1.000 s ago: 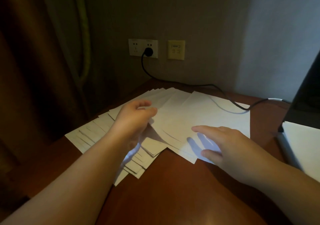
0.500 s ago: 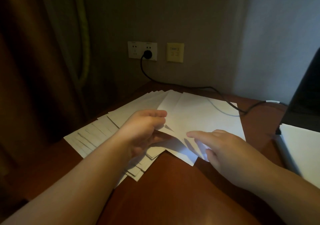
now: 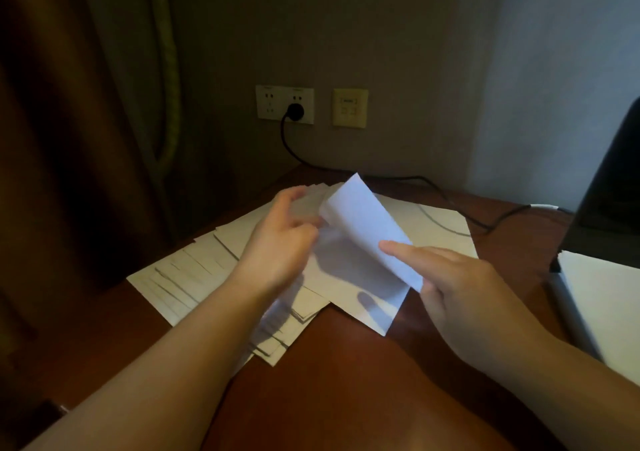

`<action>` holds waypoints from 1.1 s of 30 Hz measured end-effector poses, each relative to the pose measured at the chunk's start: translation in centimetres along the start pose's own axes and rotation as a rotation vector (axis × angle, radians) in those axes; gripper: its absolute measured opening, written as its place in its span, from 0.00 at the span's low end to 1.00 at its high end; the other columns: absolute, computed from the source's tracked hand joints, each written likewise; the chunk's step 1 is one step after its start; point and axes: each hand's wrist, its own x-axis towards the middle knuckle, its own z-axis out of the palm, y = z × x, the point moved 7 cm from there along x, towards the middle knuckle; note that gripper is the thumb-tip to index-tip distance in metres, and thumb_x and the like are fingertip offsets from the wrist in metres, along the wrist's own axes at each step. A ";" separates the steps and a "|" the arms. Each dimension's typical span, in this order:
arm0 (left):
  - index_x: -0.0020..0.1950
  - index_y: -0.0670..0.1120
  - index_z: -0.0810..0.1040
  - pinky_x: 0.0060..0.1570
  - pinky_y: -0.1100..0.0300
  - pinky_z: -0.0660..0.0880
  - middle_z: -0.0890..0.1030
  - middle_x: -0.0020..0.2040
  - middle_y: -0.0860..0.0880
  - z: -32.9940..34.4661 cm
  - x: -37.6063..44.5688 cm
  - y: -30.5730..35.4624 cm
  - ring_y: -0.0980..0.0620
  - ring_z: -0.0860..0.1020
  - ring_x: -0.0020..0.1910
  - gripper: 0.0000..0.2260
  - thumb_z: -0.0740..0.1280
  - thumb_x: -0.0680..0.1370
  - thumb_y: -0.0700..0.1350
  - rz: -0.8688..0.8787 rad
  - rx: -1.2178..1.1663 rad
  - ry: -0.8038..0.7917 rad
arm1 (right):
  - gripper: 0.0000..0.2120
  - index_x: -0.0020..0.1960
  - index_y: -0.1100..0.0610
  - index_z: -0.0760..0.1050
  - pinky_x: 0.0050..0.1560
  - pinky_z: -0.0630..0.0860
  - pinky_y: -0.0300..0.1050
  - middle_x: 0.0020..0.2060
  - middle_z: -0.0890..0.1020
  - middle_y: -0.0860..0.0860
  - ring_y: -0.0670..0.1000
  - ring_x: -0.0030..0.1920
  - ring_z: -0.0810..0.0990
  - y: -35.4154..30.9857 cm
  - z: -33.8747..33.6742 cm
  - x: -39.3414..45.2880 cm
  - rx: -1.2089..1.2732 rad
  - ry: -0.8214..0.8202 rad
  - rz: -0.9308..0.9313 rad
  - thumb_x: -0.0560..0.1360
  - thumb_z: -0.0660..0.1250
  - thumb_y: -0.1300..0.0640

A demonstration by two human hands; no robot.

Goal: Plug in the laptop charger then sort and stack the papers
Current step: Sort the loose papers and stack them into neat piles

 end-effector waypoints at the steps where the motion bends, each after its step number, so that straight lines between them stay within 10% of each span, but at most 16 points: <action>1: 0.77 0.59 0.60 0.54 0.52 0.77 0.76 0.67 0.49 -0.6 0.4 -0.4 0.49 0.78 0.60 0.26 0.64 0.81 0.44 0.026 0.336 0.057 | 0.29 0.66 0.45 0.77 0.43 0.73 0.26 0.48 0.81 0.39 0.42 0.45 0.80 0.4 -0.2 0.0 0.007 0.039 0.025 0.74 0.64 0.72; 4: 0.78 0.57 0.58 0.67 0.45 0.70 0.69 0.74 0.50 -1.0 1.0 -2.4 0.46 0.68 0.71 0.29 0.62 0.79 0.60 -0.041 0.974 0.004 | 0.19 0.61 0.52 0.82 0.44 0.69 0.19 0.48 0.80 0.40 0.40 0.45 0.77 1.2 -0.7 0.0 0.022 0.110 0.120 0.76 0.64 0.69; 11: 0.75 0.57 0.63 0.59 0.50 0.75 0.73 0.70 0.51 -0.3 0.9 -2.2 0.48 0.74 0.64 0.30 0.63 0.76 0.66 0.026 1.062 0.005 | 0.17 0.61 0.47 0.81 0.44 0.65 0.16 0.50 0.78 0.38 0.36 0.46 0.76 1.1 0.1 -0.2 0.086 0.012 0.199 0.77 0.67 0.64; 20: 0.71 0.59 0.71 0.46 0.64 0.79 0.68 0.66 0.58 -0.3 -0.4 0.0 0.64 0.73 0.48 0.21 0.69 0.80 0.47 0.153 0.361 0.153 | 0.25 0.72 0.40 0.68 0.53 0.63 0.23 0.60 0.72 0.32 0.36 0.58 0.69 0.6 1.0 -0.1 0.090 -0.141 0.184 0.76 0.68 0.45; 26: 0.68 0.50 0.76 0.47 0.59 0.82 0.77 0.63 0.52 1.7 -0.3 -0.8 0.55 0.83 0.48 0.16 0.67 0.80 0.41 -0.002 -0.169 0.043 | 0.42 0.77 0.37 0.54 0.64 0.61 0.33 0.65 0.61 0.28 0.33 0.65 0.60 0.2 1.6 -0.2 0.073 -0.233 0.115 0.68 0.69 0.31; 30: 0.60 0.43 0.81 0.55 0.43 0.81 0.82 0.52 0.44 2.5 -1.1 -0.4 0.41 0.84 0.49 0.10 0.66 0.80 0.41 -0.176 -0.598 -0.056 | 0.35 0.77 0.40 0.57 0.56 0.62 0.24 0.64 0.69 0.34 0.39 0.62 0.69 -0.2 1.5 -0.2 0.012 -0.190 0.070 0.75 0.70 0.46; 33: 0.67 0.52 0.76 0.53 0.45 0.81 0.80 0.58 0.50 1.6 -0.8 0.4 0.43 0.84 0.50 0.14 0.64 0.81 0.43 -0.033 -0.447 -0.039 | 0.30 0.74 0.44 0.66 0.51 0.62 0.16 0.61 0.75 0.39 0.42 0.59 0.74 0.2 1.0 -0.1 -0.010 -0.105 0.094 0.76 0.69 0.62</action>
